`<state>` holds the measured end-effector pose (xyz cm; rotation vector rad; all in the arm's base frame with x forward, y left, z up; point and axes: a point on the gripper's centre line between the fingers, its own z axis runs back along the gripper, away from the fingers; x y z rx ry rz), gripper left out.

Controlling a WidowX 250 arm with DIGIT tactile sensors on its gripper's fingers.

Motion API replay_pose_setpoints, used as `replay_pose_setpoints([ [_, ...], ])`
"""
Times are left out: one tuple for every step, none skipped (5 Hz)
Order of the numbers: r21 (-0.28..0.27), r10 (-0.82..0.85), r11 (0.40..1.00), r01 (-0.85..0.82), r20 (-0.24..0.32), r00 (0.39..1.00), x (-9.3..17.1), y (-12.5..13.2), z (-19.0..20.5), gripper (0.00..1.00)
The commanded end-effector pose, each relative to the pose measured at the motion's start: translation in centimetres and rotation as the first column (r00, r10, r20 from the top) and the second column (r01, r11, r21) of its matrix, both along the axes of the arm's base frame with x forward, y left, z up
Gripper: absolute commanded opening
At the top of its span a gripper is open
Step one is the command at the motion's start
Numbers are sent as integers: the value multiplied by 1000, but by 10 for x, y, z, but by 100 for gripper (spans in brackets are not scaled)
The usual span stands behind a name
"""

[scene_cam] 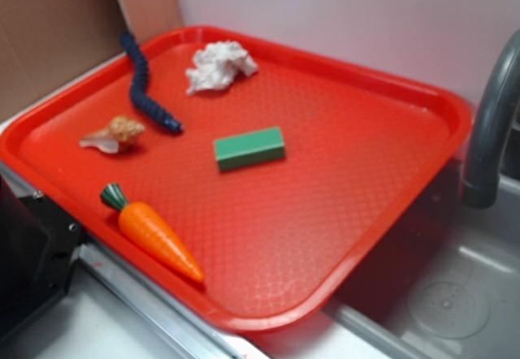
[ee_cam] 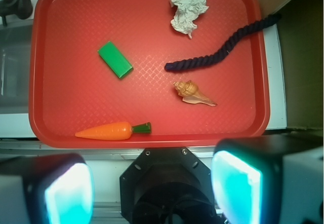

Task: Grab the green block.

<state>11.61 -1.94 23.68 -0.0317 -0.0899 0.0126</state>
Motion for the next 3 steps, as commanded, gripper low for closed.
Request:
replay_pose_setpoints([
  [0, 0, 1000, 0, 0, 1000, 0, 0, 0, 100],
  [15, -72, 997, 72, 11, 997, 12, -2, -13, 100],
  [41, -151, 988, 150, 31, 988, 22, -7, -27, 100],
])
